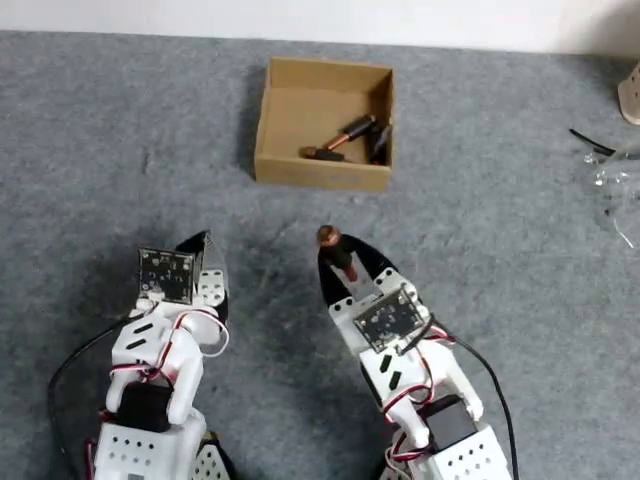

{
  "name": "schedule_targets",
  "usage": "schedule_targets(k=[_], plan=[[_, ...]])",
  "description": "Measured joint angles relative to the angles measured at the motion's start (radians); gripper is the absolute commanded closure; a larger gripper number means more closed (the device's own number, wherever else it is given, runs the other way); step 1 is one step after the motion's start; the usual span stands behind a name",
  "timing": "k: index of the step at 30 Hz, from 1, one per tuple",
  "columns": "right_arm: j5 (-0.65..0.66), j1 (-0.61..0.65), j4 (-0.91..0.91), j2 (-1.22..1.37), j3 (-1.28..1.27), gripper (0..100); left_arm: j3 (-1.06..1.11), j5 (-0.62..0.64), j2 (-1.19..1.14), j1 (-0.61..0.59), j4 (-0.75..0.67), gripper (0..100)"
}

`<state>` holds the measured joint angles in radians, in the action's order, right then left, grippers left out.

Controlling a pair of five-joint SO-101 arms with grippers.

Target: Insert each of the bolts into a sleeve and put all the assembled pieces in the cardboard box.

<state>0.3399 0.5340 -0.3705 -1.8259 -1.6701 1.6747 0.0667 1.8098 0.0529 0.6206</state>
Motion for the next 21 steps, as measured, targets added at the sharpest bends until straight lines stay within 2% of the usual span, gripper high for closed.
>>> schedule_targets(k=[12,16,21], plan=[[0.000,-0.044,-0.002,0.023,0.000,99.4,0.000,-0.002,0.000,0.000,-0.020,99],[0.000,-0.069,-0.020,0.195,0.087,99.4,0.000,-0.002,0.000,0.000,-0.020,99],[0.000,-0.127,0.021,0.571,0.359,99.4,0.000,-0.002,0.000,0.000,-0.020,99]])
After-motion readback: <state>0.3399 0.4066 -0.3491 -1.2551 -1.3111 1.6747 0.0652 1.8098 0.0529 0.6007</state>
